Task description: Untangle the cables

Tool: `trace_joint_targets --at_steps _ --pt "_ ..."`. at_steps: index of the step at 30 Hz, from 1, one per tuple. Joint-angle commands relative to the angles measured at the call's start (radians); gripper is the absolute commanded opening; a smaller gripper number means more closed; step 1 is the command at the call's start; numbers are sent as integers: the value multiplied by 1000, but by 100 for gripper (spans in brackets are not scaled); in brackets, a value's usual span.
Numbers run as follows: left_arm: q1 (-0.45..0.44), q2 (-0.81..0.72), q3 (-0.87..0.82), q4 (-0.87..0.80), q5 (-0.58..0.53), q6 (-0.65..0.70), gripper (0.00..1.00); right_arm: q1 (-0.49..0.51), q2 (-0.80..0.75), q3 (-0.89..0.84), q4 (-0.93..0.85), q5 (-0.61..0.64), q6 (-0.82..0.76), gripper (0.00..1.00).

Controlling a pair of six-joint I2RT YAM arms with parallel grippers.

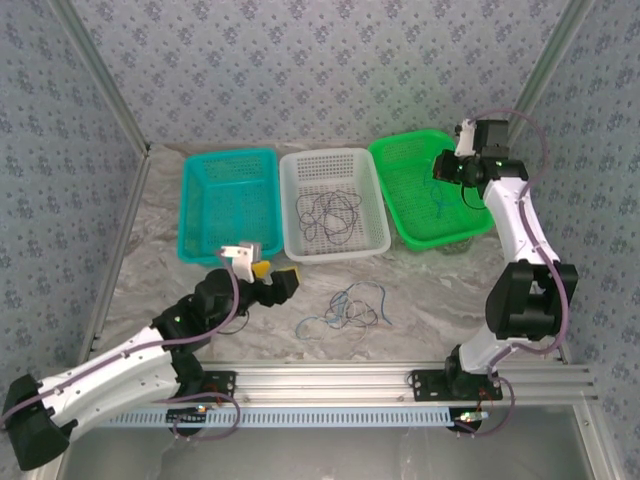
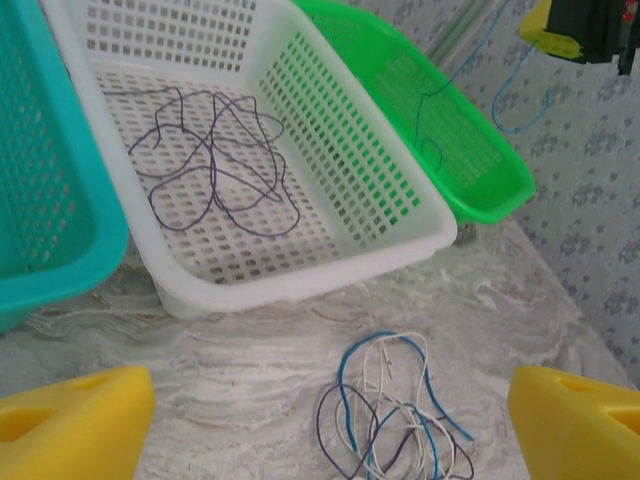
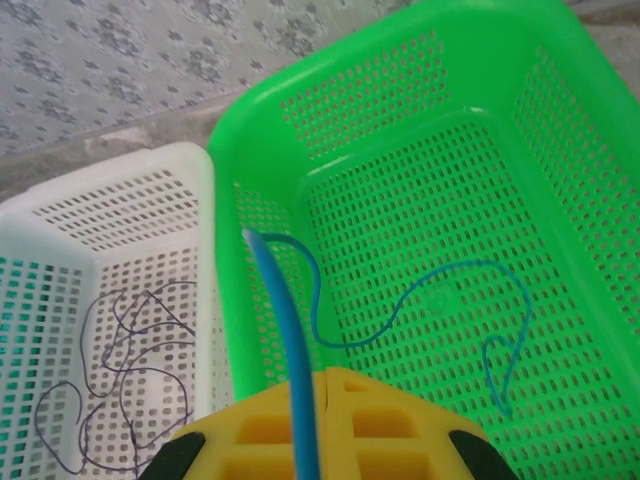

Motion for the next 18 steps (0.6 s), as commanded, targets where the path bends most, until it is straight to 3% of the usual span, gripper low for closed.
trace_joint_targets --at_steps 1,3,6,7,15,18 --pt "-25 23 2 10 -27 -14 91 -11 41 -10 -9 -21 -5 6" --pt "-38 48 3 19 -25 -13 91 -18 68 -11 -26 -6 4 20" --pt "-55 89 8 29 -10 -7 90 -26 99 -16 -54 7 17 55" --pt "-63 102 12 31 -3 -3 89 -26 100 -22 -54 9 20 60" --pt "-128 248 82 16 74 65 80 -1 -73 -166 19 -1 56 81" --pt "-175 334 128 20 102 108 75 22 -157 -221 26 -9 60 84"
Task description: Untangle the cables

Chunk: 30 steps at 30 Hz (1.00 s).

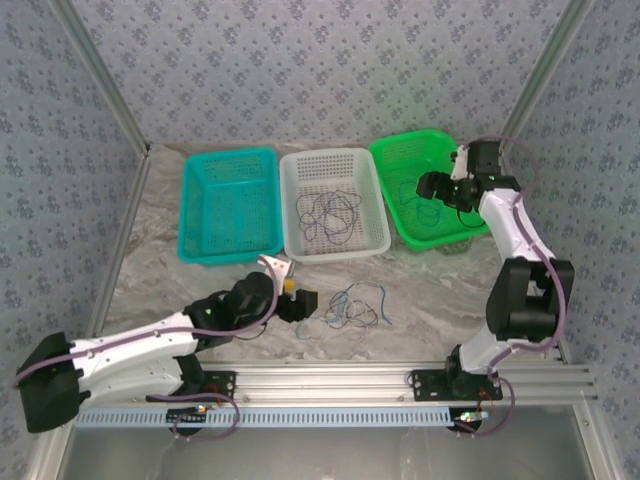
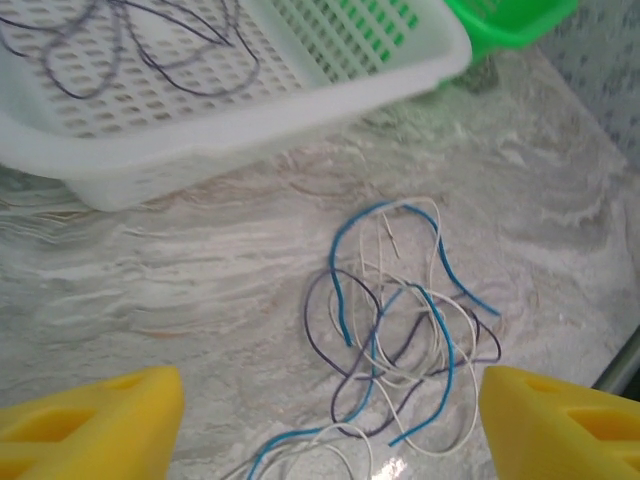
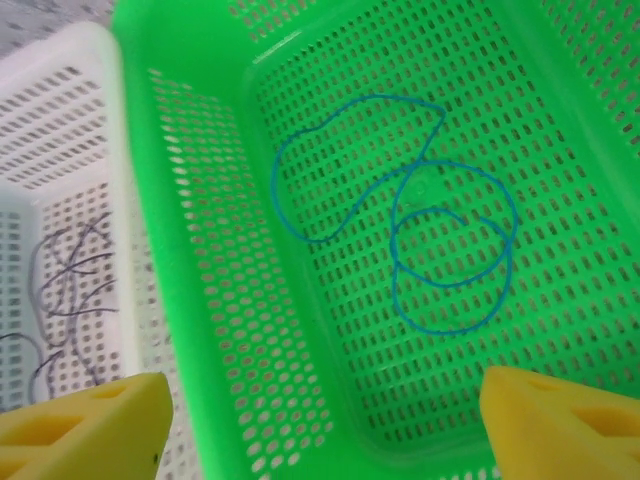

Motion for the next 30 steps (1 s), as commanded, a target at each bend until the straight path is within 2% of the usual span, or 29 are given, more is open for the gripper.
trace_joint_targets --at_steps 1,9,15,18,23,27,30 --pt "-51 78 88 17 55 72 75 30 -125 -52 27 -10 15 84" --pt "-82 257 171 15 78 74 68 129 -376 -320 94 21 56 85" --pt "-83 336 221 -33 91 84 64 158 -529 -447 105 61 89 88" --pt "-83 386 244 -30 114 82 63 167 -550 -482 115 25 105 89" --pt "-84 464 280 -32 122 68 56 203 -547 -492 88 16 106 88" --pt "-84 505 291 -29 109 67 46 220 -574 -503 90 31 109 89" --pt "-84 526 308 -41 101 78 30 222 -591 -501 89 40 110 89"
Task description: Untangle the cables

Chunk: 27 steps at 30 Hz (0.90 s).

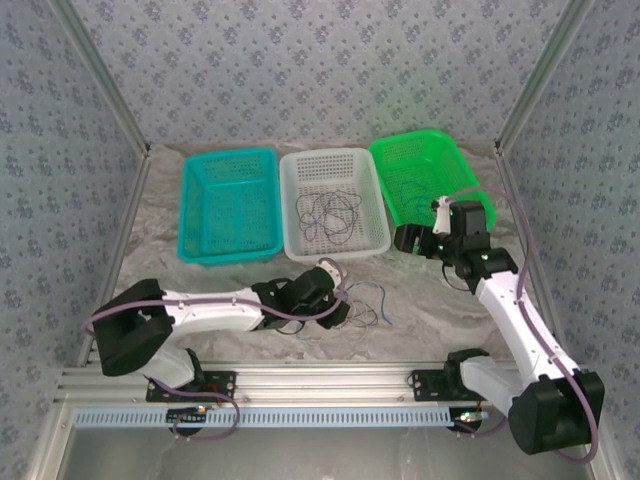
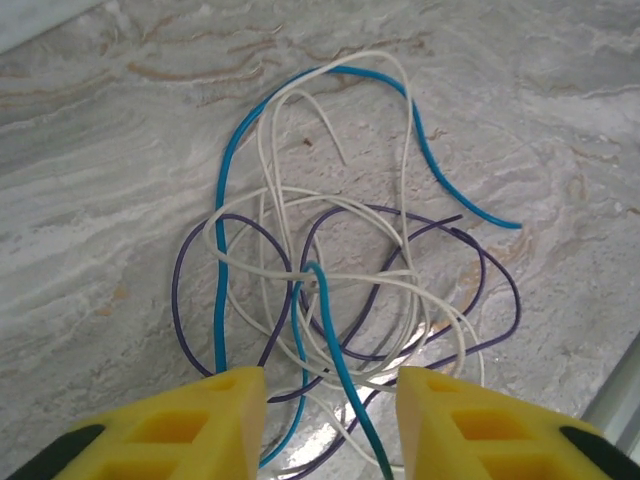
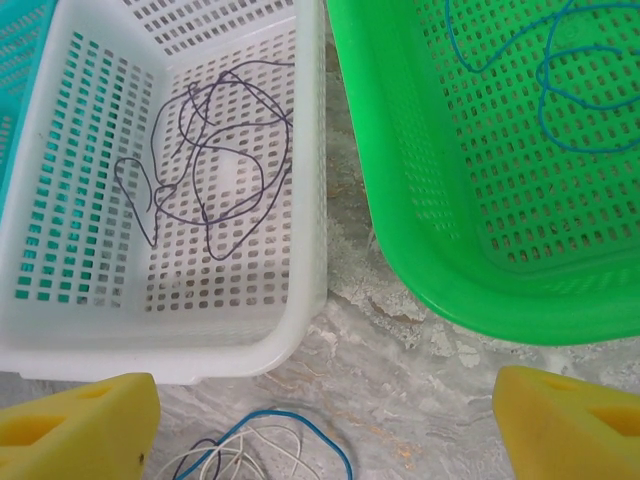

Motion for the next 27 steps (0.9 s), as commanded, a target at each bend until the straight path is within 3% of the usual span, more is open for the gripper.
trace_joint_targets --at_steps 1,4,9,19,27 --pt "-11 14 50 -25 -15 9 23 4 -34 -5 -7 15 13 89" --pt "-11 -16 56 -50 -48 21 11 8 -44 -6 -15 7 -4 89" --pt "-16 -118 45 -50 -79 62 4 87 -79 -67 27 -26 -105 86" --pt "-17 -211 60 -60 -73 82 3 383 -182 -263 215 44 -80 84" --pt "-17 -272 68 -30 -69 102 3 520 -171 -316 337 114 -76 87"
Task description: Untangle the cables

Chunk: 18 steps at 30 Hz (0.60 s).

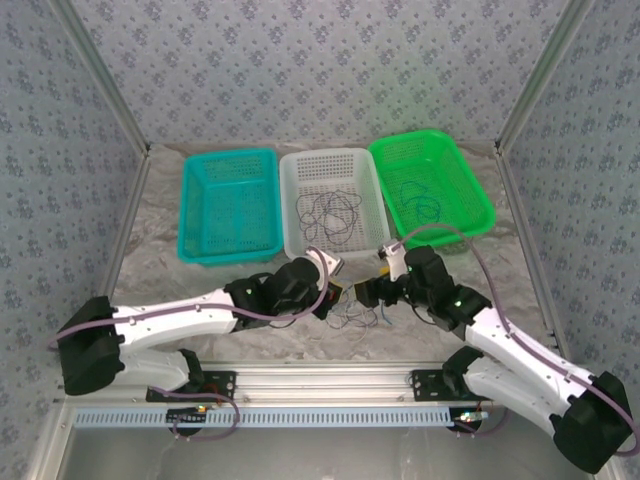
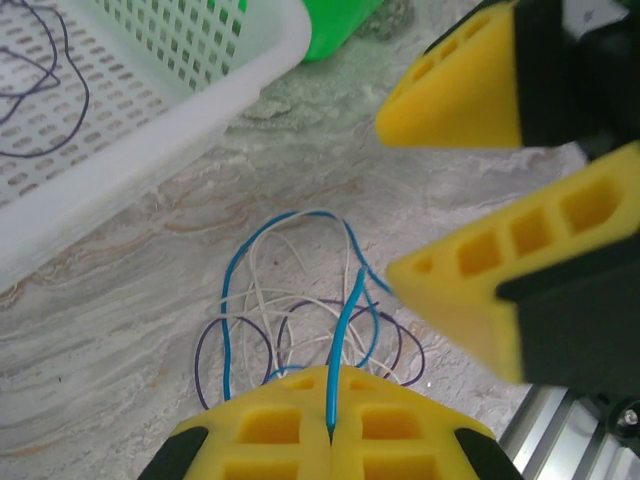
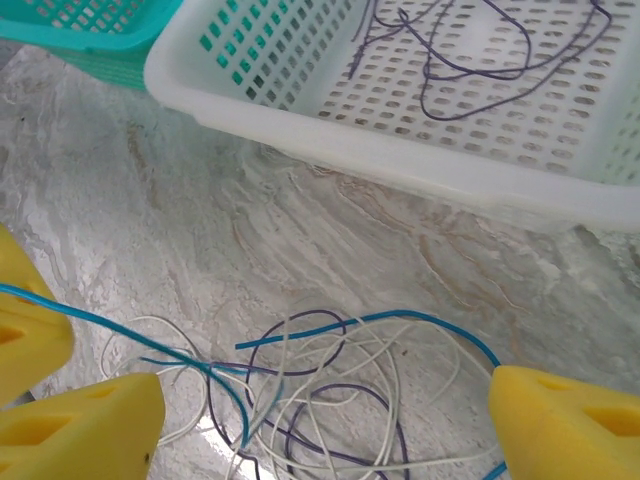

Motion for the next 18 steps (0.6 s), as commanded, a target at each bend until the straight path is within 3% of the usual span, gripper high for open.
trace_joint_targets --at_steps 1,5,11,13,18 --pt "-10 -42 35 26 -5 27 3 38 5 -13 106 37 2 87" --pt "-10 -58 23 63 13 27 3 60 50 -13 132 47 1 86" --pt "-8 -84 -6 116 6 11 2 77 84 -14 185 27 3 76" --pt "-8 -101 -23 142 -4 1 2 84 92 -14 191 27 -1 65" --pt "1 -148 -70 202 -20 -22 2 85 80 -19 179 42 -14 23"
